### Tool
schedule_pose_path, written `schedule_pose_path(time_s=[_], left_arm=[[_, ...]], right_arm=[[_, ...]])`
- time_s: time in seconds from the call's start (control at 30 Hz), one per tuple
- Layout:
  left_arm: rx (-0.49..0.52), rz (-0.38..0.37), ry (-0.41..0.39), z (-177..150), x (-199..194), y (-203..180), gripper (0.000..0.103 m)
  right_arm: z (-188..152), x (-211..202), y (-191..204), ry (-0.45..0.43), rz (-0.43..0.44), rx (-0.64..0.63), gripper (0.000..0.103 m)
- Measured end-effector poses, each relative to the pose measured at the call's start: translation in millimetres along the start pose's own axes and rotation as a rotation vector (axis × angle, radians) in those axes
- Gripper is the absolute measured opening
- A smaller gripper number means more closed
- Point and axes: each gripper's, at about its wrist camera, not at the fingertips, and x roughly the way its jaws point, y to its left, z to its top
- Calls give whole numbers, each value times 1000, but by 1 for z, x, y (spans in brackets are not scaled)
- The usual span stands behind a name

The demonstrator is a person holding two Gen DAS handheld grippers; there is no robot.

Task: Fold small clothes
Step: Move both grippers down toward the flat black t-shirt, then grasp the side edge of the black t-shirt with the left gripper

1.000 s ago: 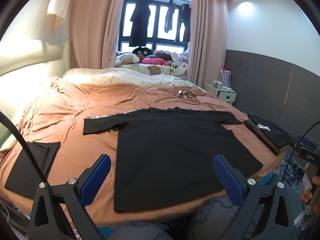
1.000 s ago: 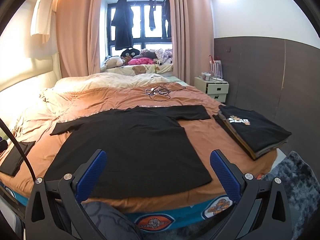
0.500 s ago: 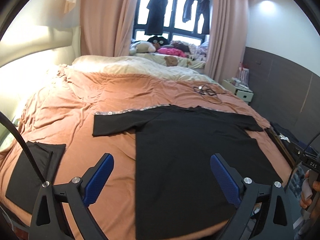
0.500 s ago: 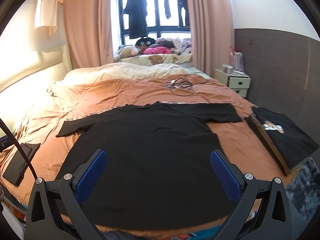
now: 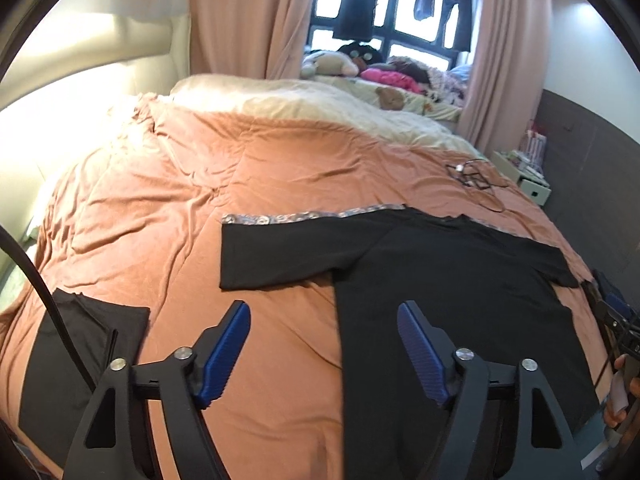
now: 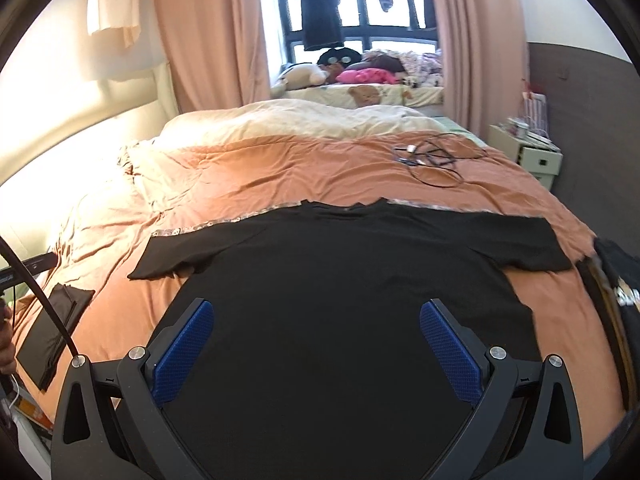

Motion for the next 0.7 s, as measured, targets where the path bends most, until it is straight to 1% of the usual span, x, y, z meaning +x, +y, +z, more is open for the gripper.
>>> schedule_pose_path(time_s=[0.07,0.1,0.17,0.2,0.27,0.4,0.43,0.47,0.63,0.67,0.7], left_arm=[[-15,5,20,9,18,13,69],[-23,10,33,15,30,21,68],[-34,19,48,23,46,31,66],[-40,20,56,27,54,37,65],[-50,23,70,35,69,48,61],[-61,46,103,51,105,70,60],[-70,48,114,55,114,76,57],[-78,48,127,57,125,83,54],[-120,58,181,63,175,114,52],[-128,65,193,63,185,120,51],[-142,67,207,62,196,127,50]], right_arm=[[6,11,-2,7,20,-10,100],[11,20,-5,19,33,-11,97],[21,37,-8,37,53,-8,94],[25,46,-12,51,78,-2,91],[33,61,-12,64,104,-5,85],[53,96,-16,96,142,-21,74],[56,104,-17,103,150,-26,71],[59,110,-19,109,160,-32,71],[77,154,-16,146,183,-71,61],[79,164,-16,158,186,-79,58],[80,169,-15,167,186,-85,52]])
